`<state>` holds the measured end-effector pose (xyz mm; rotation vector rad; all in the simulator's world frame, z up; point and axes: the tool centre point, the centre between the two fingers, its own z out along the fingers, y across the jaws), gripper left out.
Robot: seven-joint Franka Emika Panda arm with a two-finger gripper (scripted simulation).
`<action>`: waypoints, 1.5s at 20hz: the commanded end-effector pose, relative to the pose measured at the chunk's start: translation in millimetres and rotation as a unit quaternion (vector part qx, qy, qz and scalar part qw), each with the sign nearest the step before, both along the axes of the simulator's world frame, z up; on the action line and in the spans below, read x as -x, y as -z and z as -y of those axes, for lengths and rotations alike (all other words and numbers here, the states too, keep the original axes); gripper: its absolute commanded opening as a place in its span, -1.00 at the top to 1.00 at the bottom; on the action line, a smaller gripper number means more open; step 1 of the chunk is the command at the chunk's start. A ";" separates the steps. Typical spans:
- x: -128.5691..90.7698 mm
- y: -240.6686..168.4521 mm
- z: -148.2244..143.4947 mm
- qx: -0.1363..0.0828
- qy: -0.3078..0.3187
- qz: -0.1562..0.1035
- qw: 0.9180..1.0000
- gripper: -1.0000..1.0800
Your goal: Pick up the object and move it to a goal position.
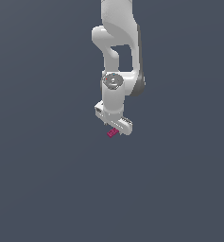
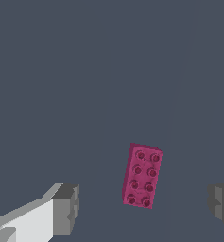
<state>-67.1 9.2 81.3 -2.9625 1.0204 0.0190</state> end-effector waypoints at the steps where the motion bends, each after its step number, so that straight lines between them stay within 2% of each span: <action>1: 6.0 5.7 0.7 0.002 0.029 0.001 1.000 -0.92; 12: 20.5 18.6 2.6 0.006 0.095 0.004 0.995 -0.92; 20: 21.1 23.7 2.8 0.006 0.096 0.004 0.995 -0.92; 30: 22.2 62.9 2.9 0.006 0.098 0.004 0.995 -0.92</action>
